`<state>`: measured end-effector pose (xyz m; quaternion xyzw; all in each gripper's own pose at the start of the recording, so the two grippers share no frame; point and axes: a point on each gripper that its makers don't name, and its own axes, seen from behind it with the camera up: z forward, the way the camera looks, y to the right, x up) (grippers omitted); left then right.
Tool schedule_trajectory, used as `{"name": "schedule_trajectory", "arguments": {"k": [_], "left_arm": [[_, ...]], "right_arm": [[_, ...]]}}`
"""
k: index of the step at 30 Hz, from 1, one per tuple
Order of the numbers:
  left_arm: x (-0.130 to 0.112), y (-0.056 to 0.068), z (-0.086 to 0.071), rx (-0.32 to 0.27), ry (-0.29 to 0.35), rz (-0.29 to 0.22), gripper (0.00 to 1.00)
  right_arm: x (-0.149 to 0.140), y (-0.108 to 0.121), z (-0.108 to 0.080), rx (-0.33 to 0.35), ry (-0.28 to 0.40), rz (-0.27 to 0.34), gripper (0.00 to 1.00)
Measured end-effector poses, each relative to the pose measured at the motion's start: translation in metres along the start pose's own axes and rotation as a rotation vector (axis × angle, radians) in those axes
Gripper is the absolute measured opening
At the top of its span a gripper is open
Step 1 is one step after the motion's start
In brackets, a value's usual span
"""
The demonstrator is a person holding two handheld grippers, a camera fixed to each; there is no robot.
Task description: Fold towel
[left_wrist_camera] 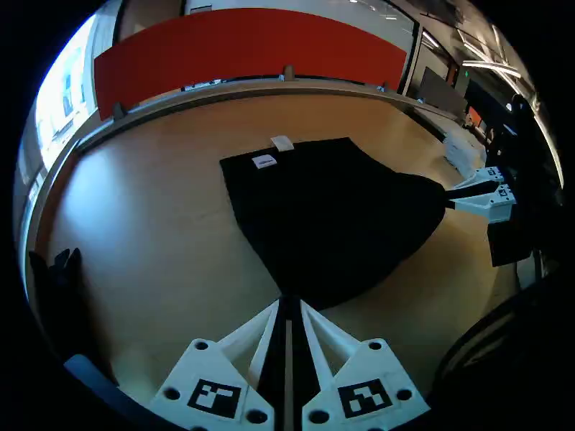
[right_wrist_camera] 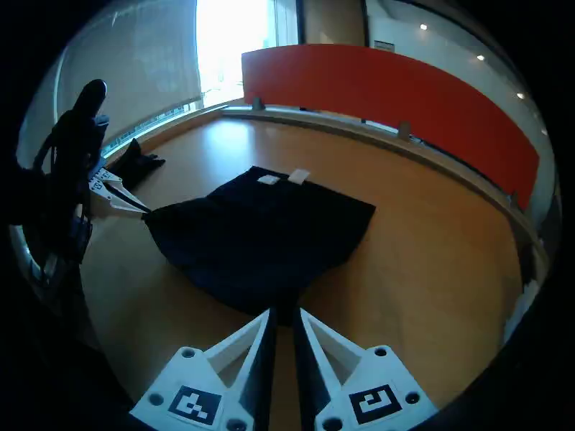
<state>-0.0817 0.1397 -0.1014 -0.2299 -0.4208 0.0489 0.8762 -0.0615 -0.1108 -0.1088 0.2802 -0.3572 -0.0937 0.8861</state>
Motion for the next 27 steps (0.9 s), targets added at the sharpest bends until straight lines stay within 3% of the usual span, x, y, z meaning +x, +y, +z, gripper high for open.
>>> {"name": "schedule_trajectory", "arguments": {"k": [27], "left_arm": [[0.037,0.007,-0.064,-0.007,0.074,-0.115,0.05]], "right_arm": [[0.037,-0.005,-0.049,0.012,0.036,-0.021,0.15]]}}
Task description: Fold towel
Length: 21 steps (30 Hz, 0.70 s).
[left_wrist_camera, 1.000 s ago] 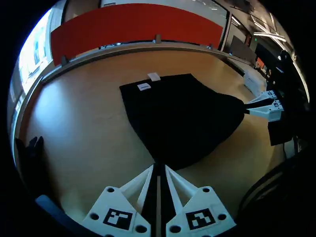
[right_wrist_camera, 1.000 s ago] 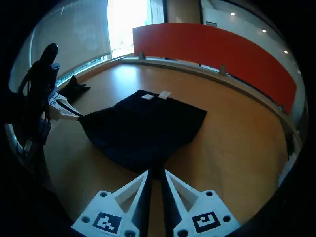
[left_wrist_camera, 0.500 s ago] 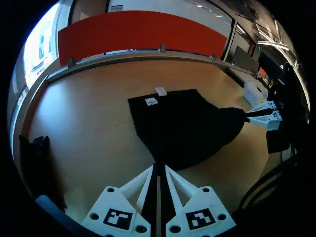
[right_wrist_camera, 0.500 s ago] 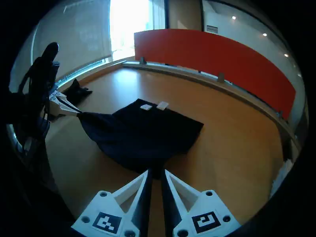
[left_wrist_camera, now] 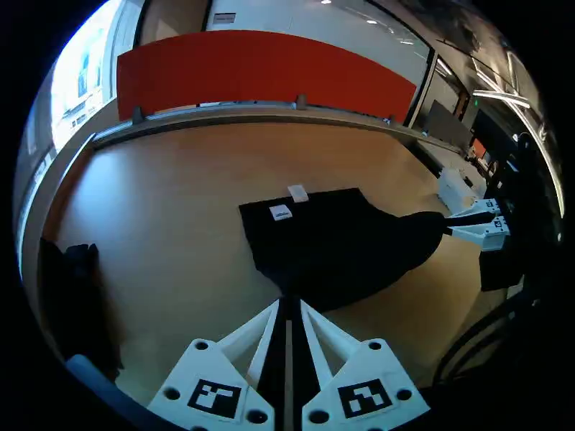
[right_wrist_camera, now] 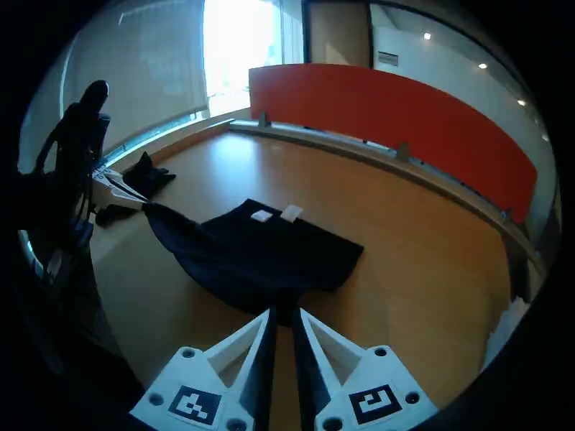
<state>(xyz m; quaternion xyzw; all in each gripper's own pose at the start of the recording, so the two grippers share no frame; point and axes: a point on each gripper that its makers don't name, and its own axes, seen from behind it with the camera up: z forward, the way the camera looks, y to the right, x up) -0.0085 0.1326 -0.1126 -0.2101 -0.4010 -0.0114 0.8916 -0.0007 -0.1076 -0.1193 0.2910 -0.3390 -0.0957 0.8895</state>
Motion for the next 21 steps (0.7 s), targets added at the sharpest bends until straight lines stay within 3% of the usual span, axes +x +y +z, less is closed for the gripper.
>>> {"name": "schedule_trajectory", "arguments": {"k": [12,21], "left_arm": [[0.008,0.004,-0.02,-0.014,0.012,-0.015,0.05],[0.007,0.003,-0.02,-0.015,0.012,-0.019,0.05]], "right_arm": [[0.01,-0.008,-0.017,0.013,0.011,0.003,0.15],[0.009,-0.01,-0.017,0.014,0.006,0.005,0.15]]}}
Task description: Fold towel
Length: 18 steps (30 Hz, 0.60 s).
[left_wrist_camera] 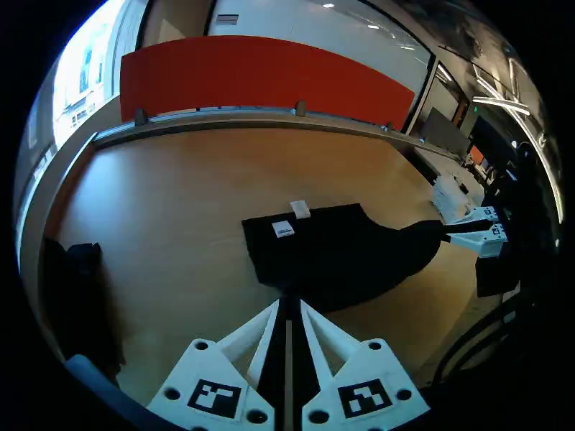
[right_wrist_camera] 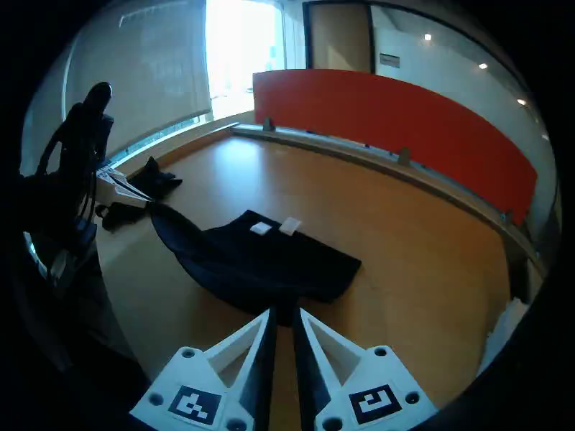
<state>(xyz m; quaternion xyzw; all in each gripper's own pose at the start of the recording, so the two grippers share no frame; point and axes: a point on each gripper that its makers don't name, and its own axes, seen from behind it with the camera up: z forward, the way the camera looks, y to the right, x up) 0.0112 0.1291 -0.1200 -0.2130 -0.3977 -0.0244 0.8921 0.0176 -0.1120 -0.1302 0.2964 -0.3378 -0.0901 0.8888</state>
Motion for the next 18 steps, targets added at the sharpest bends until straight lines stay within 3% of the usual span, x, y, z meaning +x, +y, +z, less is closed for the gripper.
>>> {"name": "schedule_trajectory", "arguments": {"k": [18], "left_arm": [[0.019,-0.007,0.015,0.004,0.022,-0.007,0.05]], "right_arm": [[0.007,0.015,0.013,-0.019,0.002,0.032,0.15]]}}
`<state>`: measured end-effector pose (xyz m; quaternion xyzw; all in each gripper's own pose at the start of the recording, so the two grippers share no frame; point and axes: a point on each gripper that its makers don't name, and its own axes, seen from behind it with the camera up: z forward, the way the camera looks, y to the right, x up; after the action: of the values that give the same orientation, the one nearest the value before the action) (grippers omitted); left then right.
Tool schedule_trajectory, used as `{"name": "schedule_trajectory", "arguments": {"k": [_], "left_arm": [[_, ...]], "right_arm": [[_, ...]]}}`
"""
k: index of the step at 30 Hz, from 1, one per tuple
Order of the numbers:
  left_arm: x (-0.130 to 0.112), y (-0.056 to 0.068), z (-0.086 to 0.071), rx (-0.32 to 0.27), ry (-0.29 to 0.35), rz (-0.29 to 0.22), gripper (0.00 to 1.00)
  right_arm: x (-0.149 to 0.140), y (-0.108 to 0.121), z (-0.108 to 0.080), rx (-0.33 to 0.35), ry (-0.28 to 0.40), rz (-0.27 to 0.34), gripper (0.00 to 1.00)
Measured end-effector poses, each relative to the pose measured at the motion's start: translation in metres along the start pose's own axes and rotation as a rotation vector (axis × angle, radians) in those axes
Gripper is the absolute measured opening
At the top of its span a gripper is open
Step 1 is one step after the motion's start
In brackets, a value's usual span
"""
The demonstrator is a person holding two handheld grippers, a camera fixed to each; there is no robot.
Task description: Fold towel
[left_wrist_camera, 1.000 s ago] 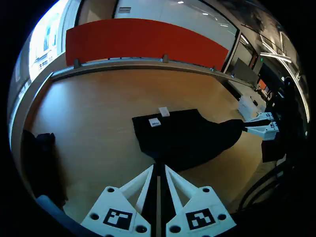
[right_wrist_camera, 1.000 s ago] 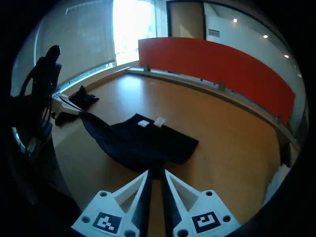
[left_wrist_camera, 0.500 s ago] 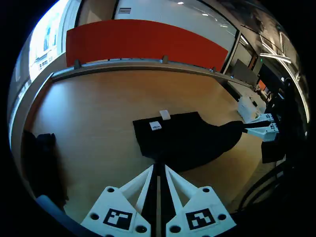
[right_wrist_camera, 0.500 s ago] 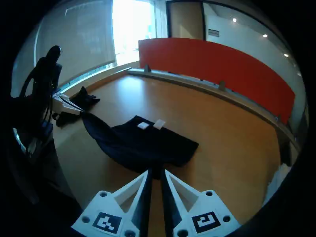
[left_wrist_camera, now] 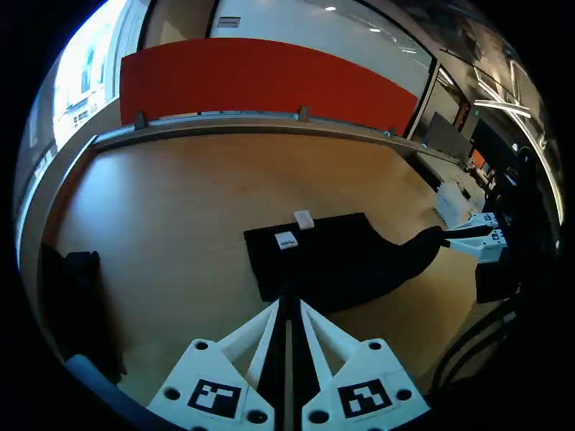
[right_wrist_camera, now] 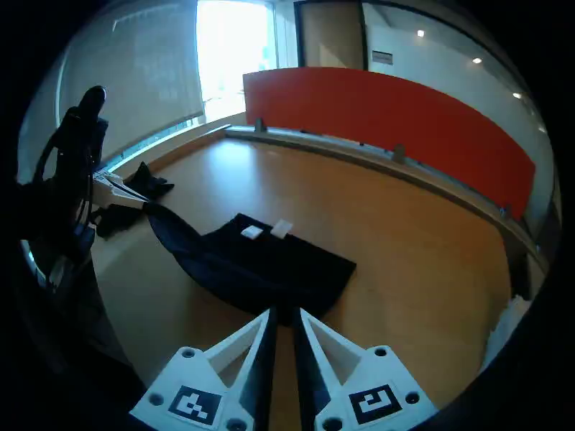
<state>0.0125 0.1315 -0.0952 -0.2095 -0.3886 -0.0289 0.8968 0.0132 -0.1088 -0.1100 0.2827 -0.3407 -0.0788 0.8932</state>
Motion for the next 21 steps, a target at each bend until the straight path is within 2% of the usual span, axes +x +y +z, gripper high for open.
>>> {"name": "schedule_trajectory", "arguments": {"k": [8,15,21], "left_arm": [[0.014,-0.004,0.02,0.002,0.014,-0.012,0.05],[0.021,-0.012,0.048,0.007,0.008,-0.02,0.05],[0.018,-0.02,0.073,0.01,-0.014,-0.012,0.05]], "right_arm": [[0.001,0.017,0.018,-0.019,-0.011,0.024,0.15],[-0.001,0.03,0.038,-0.029,-0.034,0.043,0.15],[-0.005,0.041,0.056,-0.032,-0.052,0.073,0.15]]}}
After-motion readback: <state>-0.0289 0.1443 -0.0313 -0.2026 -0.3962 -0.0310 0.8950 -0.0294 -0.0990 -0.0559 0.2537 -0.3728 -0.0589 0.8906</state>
